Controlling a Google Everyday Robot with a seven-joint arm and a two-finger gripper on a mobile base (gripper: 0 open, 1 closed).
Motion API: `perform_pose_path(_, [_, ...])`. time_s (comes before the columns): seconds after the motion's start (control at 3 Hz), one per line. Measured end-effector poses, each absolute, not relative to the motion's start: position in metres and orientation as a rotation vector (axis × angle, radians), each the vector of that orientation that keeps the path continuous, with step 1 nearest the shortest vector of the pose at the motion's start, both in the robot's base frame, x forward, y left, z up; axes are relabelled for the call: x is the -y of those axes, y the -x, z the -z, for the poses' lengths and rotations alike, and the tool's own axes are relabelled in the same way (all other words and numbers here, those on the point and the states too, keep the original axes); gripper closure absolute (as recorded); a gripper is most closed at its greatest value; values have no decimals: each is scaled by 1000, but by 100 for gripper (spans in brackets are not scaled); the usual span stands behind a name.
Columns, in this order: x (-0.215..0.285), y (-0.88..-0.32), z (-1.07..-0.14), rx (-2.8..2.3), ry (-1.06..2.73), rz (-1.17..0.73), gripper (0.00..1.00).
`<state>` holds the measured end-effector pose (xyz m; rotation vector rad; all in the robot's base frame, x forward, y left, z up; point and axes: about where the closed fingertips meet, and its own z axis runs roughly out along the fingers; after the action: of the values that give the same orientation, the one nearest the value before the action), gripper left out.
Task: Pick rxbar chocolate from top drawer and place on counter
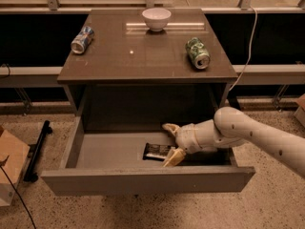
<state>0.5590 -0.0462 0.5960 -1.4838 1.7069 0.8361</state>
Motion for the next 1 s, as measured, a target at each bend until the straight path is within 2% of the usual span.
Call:
perform_pose_path(0.33, [48, -557, -594, -1714, 1459, -829, 18])
perform_pose_path(0.67, [47, -552, -596, -1725, 1461, -821, 43])
perform_pose_path(1.0, [41, -548, -602, -1710, 1478, -823, 72])
